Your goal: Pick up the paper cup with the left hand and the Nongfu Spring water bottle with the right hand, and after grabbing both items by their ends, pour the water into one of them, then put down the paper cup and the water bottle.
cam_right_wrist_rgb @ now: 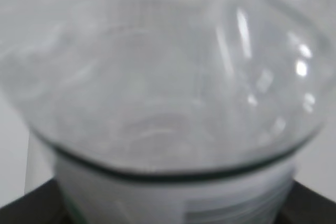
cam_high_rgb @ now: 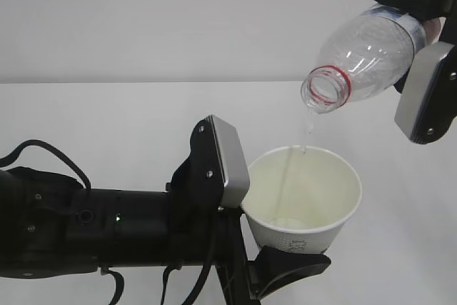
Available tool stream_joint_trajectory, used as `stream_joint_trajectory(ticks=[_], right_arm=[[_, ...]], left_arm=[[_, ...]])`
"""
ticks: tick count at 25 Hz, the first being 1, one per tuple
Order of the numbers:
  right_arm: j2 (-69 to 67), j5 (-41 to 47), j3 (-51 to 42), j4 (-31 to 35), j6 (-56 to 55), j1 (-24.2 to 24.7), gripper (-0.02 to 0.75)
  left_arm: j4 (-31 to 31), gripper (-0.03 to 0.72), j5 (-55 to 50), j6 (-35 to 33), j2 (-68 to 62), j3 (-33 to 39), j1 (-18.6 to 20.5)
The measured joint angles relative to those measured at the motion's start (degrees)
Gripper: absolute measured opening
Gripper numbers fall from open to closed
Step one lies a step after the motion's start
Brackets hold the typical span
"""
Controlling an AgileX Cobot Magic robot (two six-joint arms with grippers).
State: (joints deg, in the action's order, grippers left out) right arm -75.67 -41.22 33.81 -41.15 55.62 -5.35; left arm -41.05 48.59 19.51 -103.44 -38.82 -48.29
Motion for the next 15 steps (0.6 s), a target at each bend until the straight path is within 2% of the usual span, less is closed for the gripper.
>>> stream_joint_trajectory(ticks=[15], right_arm=[[0.0,0.0,0.0,0.0,0.58,0.0,0.449]], left_arm=[[0.0,0.552,0.0,0.0,0.0,0.0,0.0]])
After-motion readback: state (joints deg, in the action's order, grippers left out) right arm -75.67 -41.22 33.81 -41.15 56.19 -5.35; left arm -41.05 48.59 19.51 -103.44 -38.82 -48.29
